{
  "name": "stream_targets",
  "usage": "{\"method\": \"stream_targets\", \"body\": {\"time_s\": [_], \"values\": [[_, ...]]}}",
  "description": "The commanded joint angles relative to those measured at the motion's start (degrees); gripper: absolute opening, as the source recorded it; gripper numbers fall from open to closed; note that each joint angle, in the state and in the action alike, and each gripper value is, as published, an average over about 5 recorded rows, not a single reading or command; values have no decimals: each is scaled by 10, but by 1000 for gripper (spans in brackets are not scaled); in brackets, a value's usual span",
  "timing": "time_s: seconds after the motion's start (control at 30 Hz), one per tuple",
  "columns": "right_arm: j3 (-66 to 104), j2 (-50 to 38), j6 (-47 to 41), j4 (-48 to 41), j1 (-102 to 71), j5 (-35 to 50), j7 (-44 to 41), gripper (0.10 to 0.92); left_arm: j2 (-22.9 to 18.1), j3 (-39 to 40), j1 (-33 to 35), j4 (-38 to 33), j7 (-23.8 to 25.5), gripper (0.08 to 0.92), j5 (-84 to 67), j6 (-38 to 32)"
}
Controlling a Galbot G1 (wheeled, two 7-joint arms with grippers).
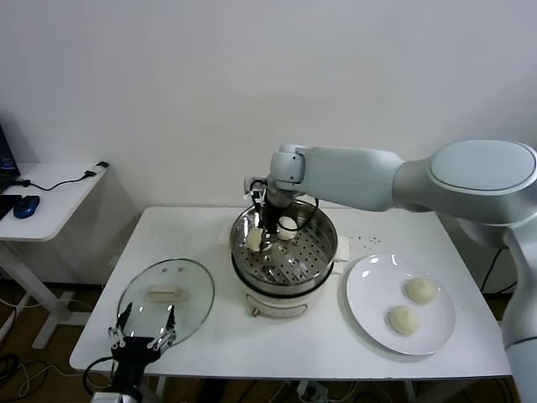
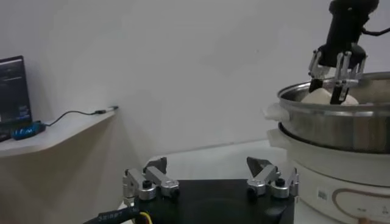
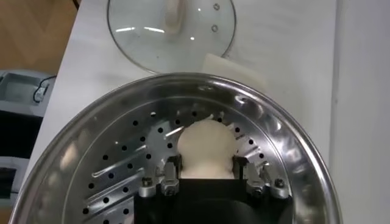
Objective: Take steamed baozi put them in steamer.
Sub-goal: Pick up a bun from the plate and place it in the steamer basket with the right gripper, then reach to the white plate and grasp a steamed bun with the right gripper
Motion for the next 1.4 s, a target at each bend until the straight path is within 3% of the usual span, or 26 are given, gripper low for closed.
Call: {"method": "stream_targets", "body": {"time_s": [0.03,0.4,0.53,0.73,0.93,1.1,1.4], "values": [[-1,13,-2,-14,-21,-2,4,568,1,0,0,3,0,823,0,0],[25,-28,-4,19,8,-4,5,808,-1,1,1,4,0,823,0,-1],[28,-87,-3,84,56,-1,0,821,-1,2,1,4,0,823,1,-1],[6,-243,14,213,158,-11,-65,823,-1,3,2,3,-1,823,1,-2],[-67,-410,58,313,222,-135,-116,823,-2,5,-1,2,0,823,6,-1],[-42,-534,67,355,155,-240,-126,823,-4,5,-3,3,-1,823,7,1],[81,-606,74,345,-53,-377,-125,823,-6,3,-3,-4,0,823,14,8]]}}
